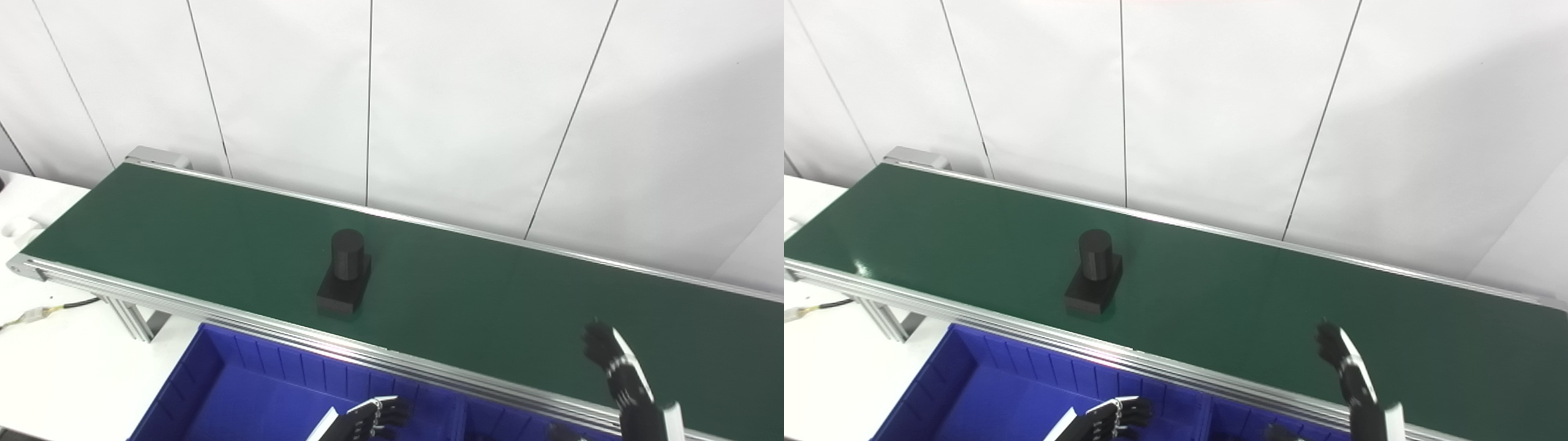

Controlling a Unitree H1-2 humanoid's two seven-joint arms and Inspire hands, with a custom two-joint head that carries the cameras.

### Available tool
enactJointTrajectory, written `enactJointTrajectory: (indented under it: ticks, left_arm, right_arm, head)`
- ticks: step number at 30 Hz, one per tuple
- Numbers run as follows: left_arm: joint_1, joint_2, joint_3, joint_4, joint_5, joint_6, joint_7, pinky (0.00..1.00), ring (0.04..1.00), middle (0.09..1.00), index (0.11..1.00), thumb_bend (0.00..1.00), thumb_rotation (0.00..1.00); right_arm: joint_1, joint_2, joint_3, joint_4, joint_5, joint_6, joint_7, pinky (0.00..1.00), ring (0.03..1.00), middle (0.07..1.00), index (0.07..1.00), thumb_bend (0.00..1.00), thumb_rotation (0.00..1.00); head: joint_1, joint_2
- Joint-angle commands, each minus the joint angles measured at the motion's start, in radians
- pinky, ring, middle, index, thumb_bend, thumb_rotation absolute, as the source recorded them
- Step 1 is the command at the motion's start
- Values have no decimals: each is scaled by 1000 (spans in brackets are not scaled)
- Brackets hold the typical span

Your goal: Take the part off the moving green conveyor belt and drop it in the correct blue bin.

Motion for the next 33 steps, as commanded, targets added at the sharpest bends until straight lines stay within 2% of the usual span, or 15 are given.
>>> enactJointTrajectory:
  ticks: [1,6,10,13,15,17,23,25,27,29,31,33]
  left_arm:
    - [-16,6,-8,-13,-2,-36,17,710,779,795,788,1000,337]
    - [-19,13,-17,-10,-2,-36,32,701,772,791,783,1000,337]
    - [-18,18,-17,-12,-9,-36,33,714,779,793,783,1000,334]
    - [-16,22,-14,-15,-18,-36,22,722,786,796,789,1000,333]
    - [-14,23,-9,-19,-27,-36,10,727,792,800,792,995,323]
    - [-12,25,-7,-24,-25,-36,9,722,789,798,790,997,329]
    - [-6,28,-4,-37,-23,-36,7,717,786,797,790,1000,337]
    - [-3,31,-2,-41,-22,-36,8,727,791,800,793,1000,339]
    - [-1,35,-1,-45,-21,-36,8,739,798,806,794,1000,341]
    - [2,40,-1,-49,-18,-36,11,748,803,810,797,995,346]
    - [4,45,-1,-55,-17,-36,13,759,810,814,799,992,348]
    - [4,48,-2,-60,-14,-36,16,754,811,817,800,988,345]
  right_arm:
    - [-57,19,-19,-57,-23,36,27,780,855,862,878,912,570]
    - [-171,37,-27,-49,-65,140,93,813,854,853,876,857,508]
    - [-248,49,-16,-11,-103,225,142,774,847,871,899,804,510]
    - [-309,62,-3,79,-128,236,154,767,861,889,913,796,523]
    - [-348,73,5,139,-155,254,155,764,860,897,921,819,588]
    - [-386,91,13,196,-176,275,151,762,861,903,925,837,608]
    - [-494,154,15,378,-175,306,139,787,912,901,923,868,582]
    - [-526,167,14,436,-174,298,131,754,885,896,924,873,591]
    - [-556,178,12,486,-178,296,120,777,890,896,922,875,597]
    - [-587,188,12,535,-183,300,112,875,943,909,928,878,591]
    - [-619,195,17,579,-203,313,95,947,946,908,933,887,600]
    - [-646,201,22,614,-222,328,78,950,942,913,935,898,599]
  head:
    - [1,1]
    - [-27,7]
    - [-47,13]
    - [-67,20]
    - [-81,25]
    - [-102,34]
    - [-138,47]
    - [-151,51]
    - [-164,55]
    - [-179,59]
    - [-191,64]
    - [-201,68]
